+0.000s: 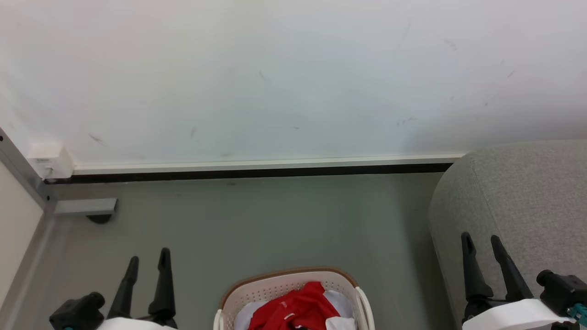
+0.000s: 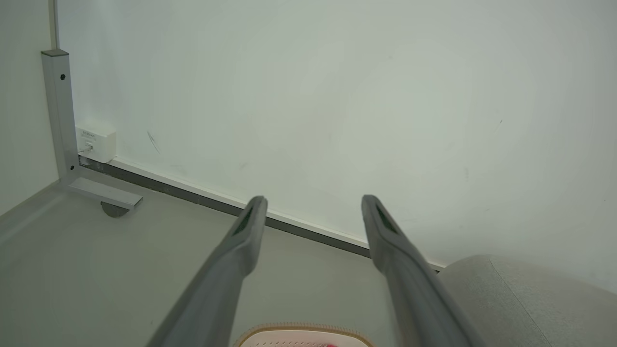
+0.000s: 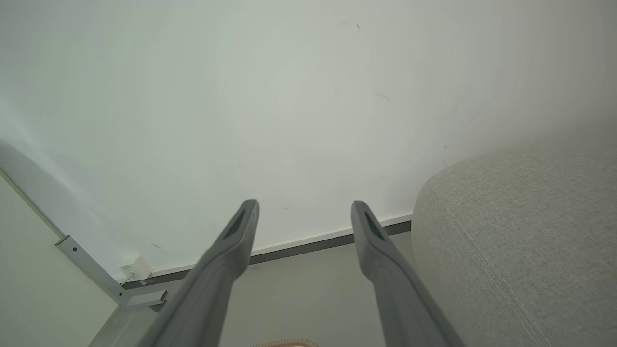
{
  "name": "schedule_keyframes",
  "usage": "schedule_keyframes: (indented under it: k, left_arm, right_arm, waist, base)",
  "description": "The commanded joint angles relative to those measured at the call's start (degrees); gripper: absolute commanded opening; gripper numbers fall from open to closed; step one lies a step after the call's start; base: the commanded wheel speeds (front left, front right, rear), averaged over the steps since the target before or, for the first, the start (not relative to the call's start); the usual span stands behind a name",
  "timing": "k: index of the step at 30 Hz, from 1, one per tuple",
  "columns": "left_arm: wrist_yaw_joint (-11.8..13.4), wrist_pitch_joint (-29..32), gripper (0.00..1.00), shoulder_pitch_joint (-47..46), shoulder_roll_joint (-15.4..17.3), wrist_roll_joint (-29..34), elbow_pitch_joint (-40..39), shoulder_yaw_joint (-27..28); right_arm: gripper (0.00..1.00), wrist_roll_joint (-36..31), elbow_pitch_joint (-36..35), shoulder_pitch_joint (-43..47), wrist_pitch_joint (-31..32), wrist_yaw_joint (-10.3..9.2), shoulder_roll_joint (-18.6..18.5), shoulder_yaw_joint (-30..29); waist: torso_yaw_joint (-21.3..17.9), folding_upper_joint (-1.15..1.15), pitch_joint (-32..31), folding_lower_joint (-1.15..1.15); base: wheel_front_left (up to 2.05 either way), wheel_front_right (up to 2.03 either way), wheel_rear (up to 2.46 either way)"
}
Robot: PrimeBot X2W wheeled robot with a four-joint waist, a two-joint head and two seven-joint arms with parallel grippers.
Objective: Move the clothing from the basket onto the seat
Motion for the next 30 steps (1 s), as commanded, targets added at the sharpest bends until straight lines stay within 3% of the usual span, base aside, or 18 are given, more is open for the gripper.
schedule_keyframes:
  k: [1, 30]
  left_arm:
    - [0.2, -0.8, 1.0, 0.1, 0.6, 1.8, -0.6, 0.1]
    - [0.0, -4.3, 1.0, 0.9, 0.5, 15.7, -0.9, -0.1]
  right_arm:
    - [1.0, -1.6, -0.5, -1.1, -0.5, -0.07, 0.0, 0.0]
    - [1.0, -12.6, 1.1, -1.6, -4.1, -0.1, 0.0, 3.3]
  waist:
    - [0.0, 0.0, 0.0, -0.01]
    - [-0.2, 0.0, -0.2, -0.01]
  base:
    - [0.0, 0.0, 0.0]
    - [0.0, 0.0, 0.0]
